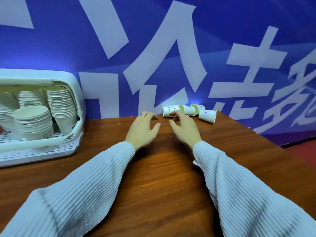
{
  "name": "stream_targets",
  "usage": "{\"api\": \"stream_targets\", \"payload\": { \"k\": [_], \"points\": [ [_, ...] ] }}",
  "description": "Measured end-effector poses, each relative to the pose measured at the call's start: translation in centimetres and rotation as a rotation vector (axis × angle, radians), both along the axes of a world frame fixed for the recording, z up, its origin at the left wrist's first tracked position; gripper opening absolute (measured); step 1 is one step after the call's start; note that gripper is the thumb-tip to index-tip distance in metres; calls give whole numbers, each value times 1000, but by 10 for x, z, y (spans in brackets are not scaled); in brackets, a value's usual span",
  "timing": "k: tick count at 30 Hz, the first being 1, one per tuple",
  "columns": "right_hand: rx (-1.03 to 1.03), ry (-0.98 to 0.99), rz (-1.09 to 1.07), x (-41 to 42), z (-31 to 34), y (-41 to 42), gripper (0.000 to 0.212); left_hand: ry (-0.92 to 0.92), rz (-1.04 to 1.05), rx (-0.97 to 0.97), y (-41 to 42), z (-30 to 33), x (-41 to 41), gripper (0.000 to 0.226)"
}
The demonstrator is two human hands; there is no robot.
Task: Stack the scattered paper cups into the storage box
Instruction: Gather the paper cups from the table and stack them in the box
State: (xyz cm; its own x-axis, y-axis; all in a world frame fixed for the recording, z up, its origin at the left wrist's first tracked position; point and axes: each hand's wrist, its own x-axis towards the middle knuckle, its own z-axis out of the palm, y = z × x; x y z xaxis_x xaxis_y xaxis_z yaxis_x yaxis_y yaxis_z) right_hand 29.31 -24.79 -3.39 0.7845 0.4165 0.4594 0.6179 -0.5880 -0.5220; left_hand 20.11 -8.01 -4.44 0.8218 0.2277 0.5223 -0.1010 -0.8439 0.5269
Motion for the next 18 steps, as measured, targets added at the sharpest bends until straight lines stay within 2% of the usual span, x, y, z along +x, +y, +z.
{"api": "stream_targets", "payload": {
  "k": [4,7,13,15,18],
  "points": [
    [135,90,-164,40,-20,-37,29,75,-43,-35,-23,-24,43,34],
    [221,112,-277,74,-36,-61,38,188,-49,-66,-35,-41,81,41],
    [111,28,-437,156,-47,-85,70,245,128,-93,-42,-53,158,77],
    [131,52,-435,185,-50,-91,81,234,153,-2,-39,-54,178,90],
    [184,148,-390,216,-55,-97,87,136,162,161,-32,-54,204,92]
  ]
}}
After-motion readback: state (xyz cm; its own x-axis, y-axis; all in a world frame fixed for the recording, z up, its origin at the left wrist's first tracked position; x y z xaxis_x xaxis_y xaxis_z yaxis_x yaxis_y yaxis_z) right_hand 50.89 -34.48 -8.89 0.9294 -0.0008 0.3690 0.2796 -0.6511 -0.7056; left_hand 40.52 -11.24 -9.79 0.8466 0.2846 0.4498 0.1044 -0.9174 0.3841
